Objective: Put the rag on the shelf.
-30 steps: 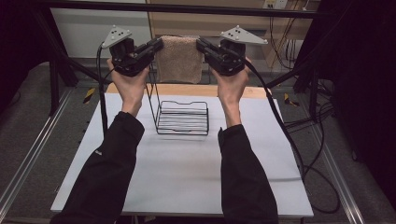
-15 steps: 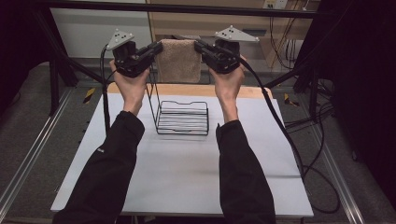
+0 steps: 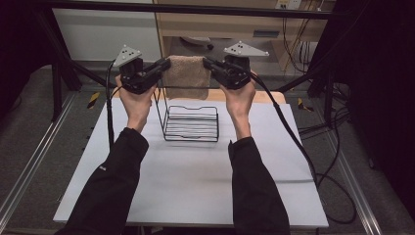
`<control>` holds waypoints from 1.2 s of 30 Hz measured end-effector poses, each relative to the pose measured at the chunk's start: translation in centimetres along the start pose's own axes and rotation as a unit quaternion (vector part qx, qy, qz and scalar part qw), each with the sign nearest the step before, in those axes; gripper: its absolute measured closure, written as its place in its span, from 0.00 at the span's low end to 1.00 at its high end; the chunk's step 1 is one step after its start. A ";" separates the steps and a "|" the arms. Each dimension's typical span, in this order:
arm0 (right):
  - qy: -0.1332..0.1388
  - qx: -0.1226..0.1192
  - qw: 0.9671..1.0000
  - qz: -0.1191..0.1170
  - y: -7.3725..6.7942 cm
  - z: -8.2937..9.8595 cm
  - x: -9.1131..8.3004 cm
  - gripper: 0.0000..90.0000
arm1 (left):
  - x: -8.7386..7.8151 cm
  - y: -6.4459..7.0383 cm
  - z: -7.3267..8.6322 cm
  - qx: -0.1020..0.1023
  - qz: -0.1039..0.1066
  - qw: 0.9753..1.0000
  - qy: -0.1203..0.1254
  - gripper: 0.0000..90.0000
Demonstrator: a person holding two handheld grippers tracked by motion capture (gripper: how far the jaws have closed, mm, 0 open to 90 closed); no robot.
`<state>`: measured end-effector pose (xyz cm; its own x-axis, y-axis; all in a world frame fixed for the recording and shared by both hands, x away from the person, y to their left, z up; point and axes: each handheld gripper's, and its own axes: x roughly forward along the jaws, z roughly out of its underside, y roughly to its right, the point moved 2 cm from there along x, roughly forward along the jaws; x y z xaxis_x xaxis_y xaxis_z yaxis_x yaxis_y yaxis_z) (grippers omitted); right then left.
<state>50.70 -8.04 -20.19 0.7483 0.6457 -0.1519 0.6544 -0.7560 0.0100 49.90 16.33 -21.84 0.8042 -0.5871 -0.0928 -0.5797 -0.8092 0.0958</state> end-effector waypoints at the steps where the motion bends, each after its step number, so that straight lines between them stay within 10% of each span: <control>1: -0.002 0.000 1.000 -0.002 -0.1 0.3 -0.1 0.94 | -0.1 0.0 0.1 0.000 0.001 1.000 -0.001 0.93; 36: -0.031 -0.033 0.999 -0.031 -2.0 3.0 -2.9 0.93 | -3.0 1.5 2.6 0.014 0.031 0.999 -0.040 0.91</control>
<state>46.90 -8.70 -22.69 0.6996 0.6816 -0.2143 0.7063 -0.7052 0.0629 46.31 16.80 -24.01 0.7537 -0.6358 -0.1666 -0.6330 -0.7704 0.0760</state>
